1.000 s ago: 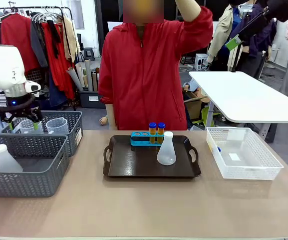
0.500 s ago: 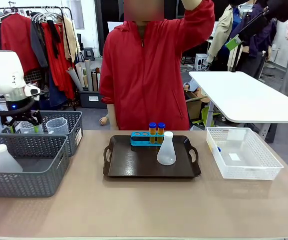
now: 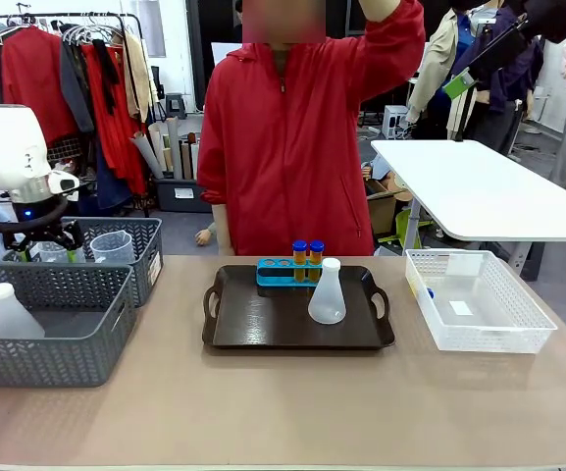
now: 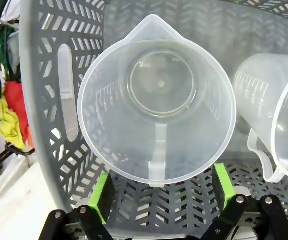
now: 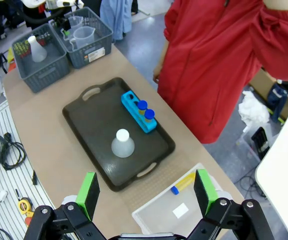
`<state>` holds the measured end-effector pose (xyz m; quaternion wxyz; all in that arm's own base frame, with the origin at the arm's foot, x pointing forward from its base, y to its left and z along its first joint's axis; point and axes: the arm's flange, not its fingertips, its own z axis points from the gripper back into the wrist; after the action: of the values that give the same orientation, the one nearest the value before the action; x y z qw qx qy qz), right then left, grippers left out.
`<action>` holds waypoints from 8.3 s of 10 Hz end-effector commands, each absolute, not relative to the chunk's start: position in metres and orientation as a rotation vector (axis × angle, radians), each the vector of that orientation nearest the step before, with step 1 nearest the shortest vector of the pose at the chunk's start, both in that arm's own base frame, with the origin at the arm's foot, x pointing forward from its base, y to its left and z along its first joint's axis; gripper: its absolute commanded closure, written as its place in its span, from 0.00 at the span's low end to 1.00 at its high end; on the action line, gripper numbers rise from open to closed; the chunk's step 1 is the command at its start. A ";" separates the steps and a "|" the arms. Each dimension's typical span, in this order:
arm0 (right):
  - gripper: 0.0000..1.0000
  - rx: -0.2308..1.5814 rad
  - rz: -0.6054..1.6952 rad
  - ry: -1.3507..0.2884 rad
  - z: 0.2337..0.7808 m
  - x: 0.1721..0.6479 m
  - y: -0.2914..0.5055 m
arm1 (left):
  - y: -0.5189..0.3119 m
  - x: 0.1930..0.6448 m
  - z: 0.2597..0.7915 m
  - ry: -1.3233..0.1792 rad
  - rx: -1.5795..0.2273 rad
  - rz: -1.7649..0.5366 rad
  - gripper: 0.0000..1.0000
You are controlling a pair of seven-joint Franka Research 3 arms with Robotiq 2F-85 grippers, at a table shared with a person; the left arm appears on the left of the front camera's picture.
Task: Prepare the laboratory tools.
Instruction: Pick up one Large Measuring Cup and place it on the Handle tray.
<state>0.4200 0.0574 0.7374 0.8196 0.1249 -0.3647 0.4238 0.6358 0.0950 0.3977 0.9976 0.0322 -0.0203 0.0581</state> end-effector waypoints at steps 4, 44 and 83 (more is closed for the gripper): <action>0.00 0.267 0.907 -0.779 0.738 0.419 0.058 | 0.102 0.644 0.393 -0.045 0.048 0.098 0.26; 0.00 0.267 0.907 -0.779 0.738 0.419 0.058 | 0.001 0.562 0.743 -0.114 0.004 -0.292 1.00; 0.00 0.267 0.907 -0.779 0.738 0.419 0.058 | -0.205 0.520 0.747 -0.032 -0.075 -0.983 1.00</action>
<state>0.4199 0.0578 0.7373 0.8195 0.1249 -0.3646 0.4240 0.5236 -0.1977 0.7535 0.8946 -0.0529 -0.0274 -0.4428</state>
